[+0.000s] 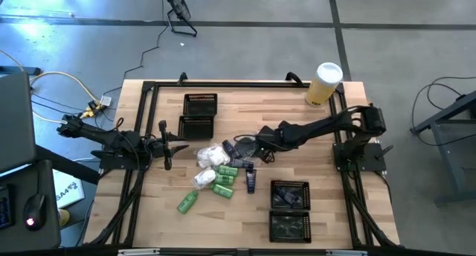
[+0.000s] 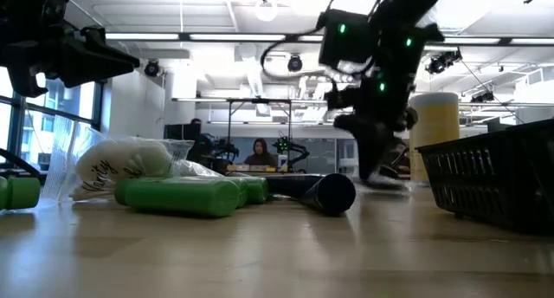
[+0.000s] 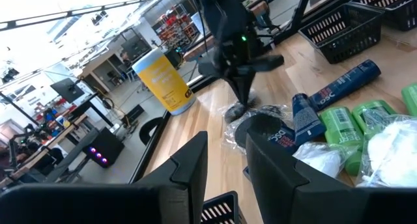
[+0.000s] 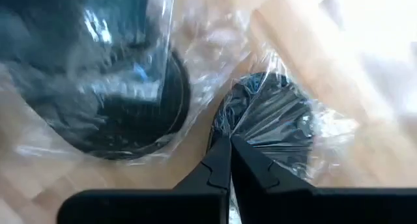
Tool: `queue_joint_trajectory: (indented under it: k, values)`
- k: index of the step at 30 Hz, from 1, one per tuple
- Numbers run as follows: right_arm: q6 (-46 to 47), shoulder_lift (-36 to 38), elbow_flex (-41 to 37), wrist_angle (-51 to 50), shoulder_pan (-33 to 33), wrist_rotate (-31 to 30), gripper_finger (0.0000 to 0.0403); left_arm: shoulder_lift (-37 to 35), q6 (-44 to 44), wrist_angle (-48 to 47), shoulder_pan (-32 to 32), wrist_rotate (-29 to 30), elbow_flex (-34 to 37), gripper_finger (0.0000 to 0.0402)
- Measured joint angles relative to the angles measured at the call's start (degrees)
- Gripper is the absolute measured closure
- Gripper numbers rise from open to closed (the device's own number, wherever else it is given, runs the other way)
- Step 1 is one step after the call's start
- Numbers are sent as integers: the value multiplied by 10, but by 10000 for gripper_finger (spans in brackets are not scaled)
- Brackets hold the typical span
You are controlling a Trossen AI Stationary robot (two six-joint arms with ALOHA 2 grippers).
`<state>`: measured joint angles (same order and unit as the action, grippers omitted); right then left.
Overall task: Pick & Place Travel size toiletries
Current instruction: Put the black hairbrush into the top black basket
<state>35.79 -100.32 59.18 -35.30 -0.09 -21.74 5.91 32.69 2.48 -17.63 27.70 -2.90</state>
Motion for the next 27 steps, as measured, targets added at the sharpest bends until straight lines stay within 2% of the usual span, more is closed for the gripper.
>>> queue_joint_trajectory:
  k: [6, 11, 20, 27]
  values:
    - [-8, 64, 0, -7, 1, -25, 401, 0, 0, 0, 0, 0, 0, 300]
    - [-28, 128, 1, 14, 1, -17, 401, 0, 0, 1, 0, 0, -1, 300]
    - [-125, 218, 1, 95, -4, 84, 401, 0, 26, 7, 0, -8, -1, 300]
    - [-184, 222, 1, 176, -23, 166, 401, 0, 43, 35, 0, -12, -1, 300]
